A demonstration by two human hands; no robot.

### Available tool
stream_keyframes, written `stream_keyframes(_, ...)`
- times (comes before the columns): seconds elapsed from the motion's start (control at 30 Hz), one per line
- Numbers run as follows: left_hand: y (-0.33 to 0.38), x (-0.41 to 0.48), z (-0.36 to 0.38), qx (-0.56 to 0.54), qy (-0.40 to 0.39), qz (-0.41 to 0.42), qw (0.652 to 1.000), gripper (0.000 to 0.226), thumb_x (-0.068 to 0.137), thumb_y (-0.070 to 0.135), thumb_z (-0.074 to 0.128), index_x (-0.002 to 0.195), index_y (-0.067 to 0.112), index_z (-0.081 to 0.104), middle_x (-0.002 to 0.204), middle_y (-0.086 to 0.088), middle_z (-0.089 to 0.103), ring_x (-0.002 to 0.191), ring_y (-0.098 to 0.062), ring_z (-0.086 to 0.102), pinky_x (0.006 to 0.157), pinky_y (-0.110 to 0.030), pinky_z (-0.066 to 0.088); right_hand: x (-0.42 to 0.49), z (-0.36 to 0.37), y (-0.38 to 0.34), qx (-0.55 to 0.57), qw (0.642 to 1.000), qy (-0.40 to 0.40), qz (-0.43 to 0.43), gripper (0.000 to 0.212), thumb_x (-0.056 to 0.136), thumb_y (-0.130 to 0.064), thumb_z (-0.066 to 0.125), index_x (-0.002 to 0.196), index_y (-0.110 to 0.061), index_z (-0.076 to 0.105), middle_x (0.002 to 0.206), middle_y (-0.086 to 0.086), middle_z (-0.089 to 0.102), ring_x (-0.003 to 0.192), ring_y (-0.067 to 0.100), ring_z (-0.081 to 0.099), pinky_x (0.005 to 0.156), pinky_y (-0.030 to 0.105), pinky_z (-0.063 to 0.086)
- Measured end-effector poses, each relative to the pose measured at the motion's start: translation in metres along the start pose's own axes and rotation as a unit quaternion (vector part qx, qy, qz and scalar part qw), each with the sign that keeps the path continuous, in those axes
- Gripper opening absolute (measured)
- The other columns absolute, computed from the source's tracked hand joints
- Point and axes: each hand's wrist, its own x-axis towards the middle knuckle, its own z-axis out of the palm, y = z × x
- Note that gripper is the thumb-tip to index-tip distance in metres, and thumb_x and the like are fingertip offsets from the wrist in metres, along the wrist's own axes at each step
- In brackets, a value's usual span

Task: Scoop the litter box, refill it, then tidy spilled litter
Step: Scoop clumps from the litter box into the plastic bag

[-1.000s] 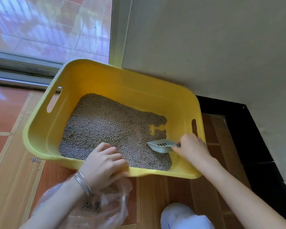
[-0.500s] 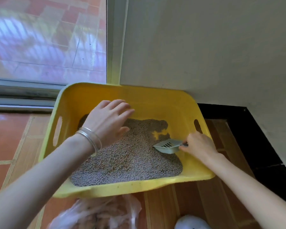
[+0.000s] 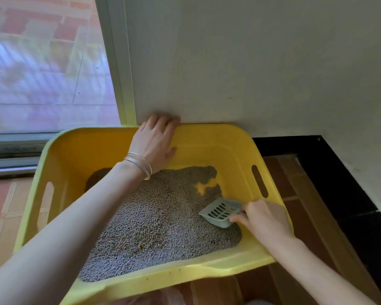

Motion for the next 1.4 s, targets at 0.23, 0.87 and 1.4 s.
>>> stream_keyframes(0.23, 0.024, 0.015, -0.002, -0.050, -0.018, -0.037, 0.998, 0.040, 0.081, 0.029, 0.068, 0.113, 0.007, 0.059, 0.112, -0.016, 0.054, 0.110, -0.037, 0.047, 0.077, -0.041, 0.043, -0.021, 0.005, 0.010, 0.001, 1.000, 0.014, 0.001, 0.039, 0.092, -0.053, 0.041, 0.110, -0.026, 0.064, 0.069, -0.010, 0.050, 0.051, 0.004, 0.044, 0.042, 0.016, 0.028)
stream_keyframes(0.87, 0.041, 0.022, 0.020, -0.068, -0.033, -0.148, 0.986, 0.032, 0.096, 0.040, 0.047, 0.119, 0.025, 0.063, 0.103, -0.009, 0.069, 0.095, -0.033, 0.061, 0.062, -0.029, 0.032, 0.004, 0.000, 0.001, 0.046, 0.998, -0.013, 0.032, 0.038, 0.091, -0.045, 0.050, 0.110, -0.014, 0.062, 0.074, -0.003, 0.055, 0.058, 0.012, 0.049, 0.049, 0.023, 0.036)
stream_keyframes(1.4, 0.040, 0.023, 0.023, -0.084, -0.027, -0.156, 0.984, 0.032, 0.095, 0.041, 0.048, 0.119, 0.025, 0.063, 0.102, -0.007, 0.069, 0.096, -0.032, 0.061, 0.063, -0.028, 0.031, -0.001, -0.003, 0.003, 0.055, 0.997, -0.053, 0.016, 0.040, 0.090, -0.043, 0.052, 0.117, -0.015, 0.060, 0.064, -0.009, 0.046, 0.049, 0.003, 0.042, 0.042, 0.016, 0.029)
